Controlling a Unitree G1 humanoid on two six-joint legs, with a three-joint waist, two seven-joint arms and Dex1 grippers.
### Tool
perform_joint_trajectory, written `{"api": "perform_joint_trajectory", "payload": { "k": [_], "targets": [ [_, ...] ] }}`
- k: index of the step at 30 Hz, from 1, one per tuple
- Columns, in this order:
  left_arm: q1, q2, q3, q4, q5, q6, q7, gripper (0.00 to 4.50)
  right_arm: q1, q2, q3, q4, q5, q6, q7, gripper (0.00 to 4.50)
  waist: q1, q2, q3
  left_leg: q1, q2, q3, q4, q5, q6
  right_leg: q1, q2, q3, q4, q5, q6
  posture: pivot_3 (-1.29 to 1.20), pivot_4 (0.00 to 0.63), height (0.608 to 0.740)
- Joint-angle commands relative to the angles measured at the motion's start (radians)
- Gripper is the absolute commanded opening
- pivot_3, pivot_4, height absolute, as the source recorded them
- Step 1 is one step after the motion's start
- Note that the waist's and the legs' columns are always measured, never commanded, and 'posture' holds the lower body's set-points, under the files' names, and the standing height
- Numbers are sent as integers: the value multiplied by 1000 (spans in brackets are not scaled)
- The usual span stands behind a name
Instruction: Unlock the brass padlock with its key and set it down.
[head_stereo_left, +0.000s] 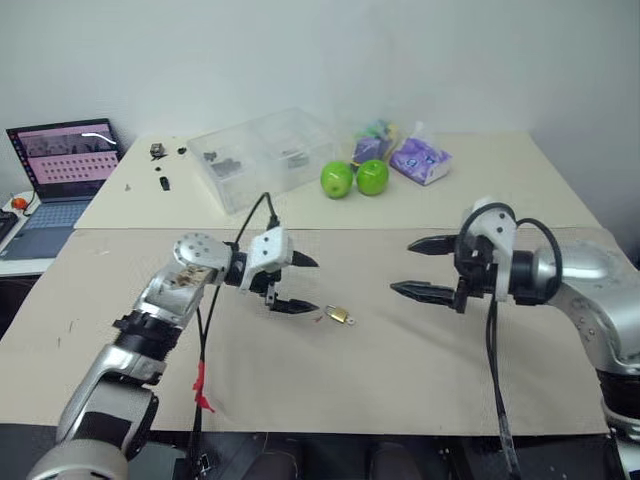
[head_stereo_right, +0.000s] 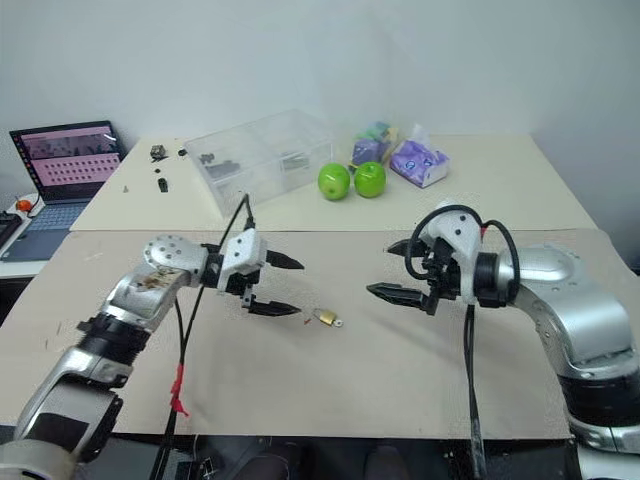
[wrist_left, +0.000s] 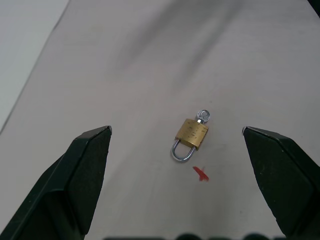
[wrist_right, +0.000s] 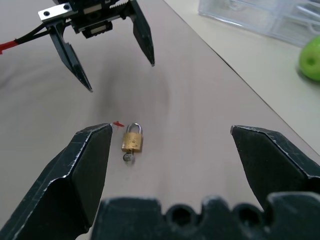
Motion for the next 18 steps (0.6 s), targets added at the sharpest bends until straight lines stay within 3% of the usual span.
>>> {"api": "perform_joint_trajectory", "payload": {
  "k": [1, 11, 18],
  "targets": [
    [-113, -85, -27, 220, 55, -192, -71, 4466, 58, -17, -130, -135, 65, 83, -76, 4500, 3, 0, 0, 0, 0, 0, 0, 0, 0, 0, 0, 0, 0, 1, 0, 0, 150, 740],
    [-294, -237, -64, 652, 195, -511, -164, 4466, 193, -23, -302, -303, 169, 214, -213, 4500, -6, -3, 1, 0, 3, 5, 2, -2, 3, 0, 2, -1, 0, 2, 2, 0, 150, 740],
    [-340, -277, -46, 807, 260, -574, -134, 4466, 233, -36, -365, -355, 242, 261, -267, 4500, -9, -5, 2, 2, 3, 6, 3, -2, 4, 1, 2, -1, 1, 3, 3, 0, 150, 740]
  ]
}}
